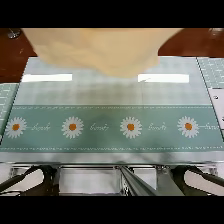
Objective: Fold the shirts.
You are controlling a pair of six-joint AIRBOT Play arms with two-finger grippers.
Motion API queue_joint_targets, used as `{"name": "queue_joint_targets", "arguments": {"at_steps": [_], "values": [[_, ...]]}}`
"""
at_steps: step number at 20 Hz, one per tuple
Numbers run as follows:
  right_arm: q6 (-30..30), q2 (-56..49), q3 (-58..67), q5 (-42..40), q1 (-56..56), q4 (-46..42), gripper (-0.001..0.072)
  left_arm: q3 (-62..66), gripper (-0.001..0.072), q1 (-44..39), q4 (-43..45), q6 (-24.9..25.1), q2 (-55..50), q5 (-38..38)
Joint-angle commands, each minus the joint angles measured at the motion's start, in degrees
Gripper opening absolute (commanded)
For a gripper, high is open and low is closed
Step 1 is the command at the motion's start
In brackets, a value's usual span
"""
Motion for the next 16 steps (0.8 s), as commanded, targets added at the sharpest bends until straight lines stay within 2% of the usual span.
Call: {"name": "queue_joint_targets", "arguments": {"at_steps": [1, 4, 5, 7, 9, 11, 14, 16], "values": [[1.03, 12.55, 3.10, 2.34, 0.04, -6.91, 0.0034, 13.29, 0.0023, 5.05, 13.68, -9.77, 8.07, -3.80], [1.18, 25.57, -3.15, 4.00, 0.04, -16.41, 0.0034, 12.52, 0.0023, 10.16, 26.25, -10.67, 19.02, -5.49], [1.49, 29.24, -4.37, 5.29, 0.04, -19.61, 0.0034, 12.26, 0.0023, 10.84, 29.97, -12.68, 21.94, -5.44], [2.08, 34.29, -4.68, 8.83, 0.04, -24.55, 0.0034, 12.24, 0.0023, 10.27, 33.81, -13.33, 26.84, -6.03], [2.25, 37.99, -4.68, 12.66, 0.04, -27.21, 0.0034, 12.24, 0.0023, 5.73, 38.32, -14.64, 30.69, -8.11], [2.60, 40.15, -4.68, 14.64, 0.04, -27.71, 0.0034, 12.24, 0.0023, -2.75, 44.65, -15.52, 33.73, -9.79], [3.32, 40.33, -4.70, 19.04, 0.04, -29.05, 0.0034, 11.61, 0.0023, -13.86, 55.06, -19.37, 36.06, -15.52], [3.45, 39.04, -4.70, 22.88, 0.04, -29.07, 0.0034, 9.84, 0.0024, -19.12, 60.26, -20.24, 36.11, -17.25]]}}
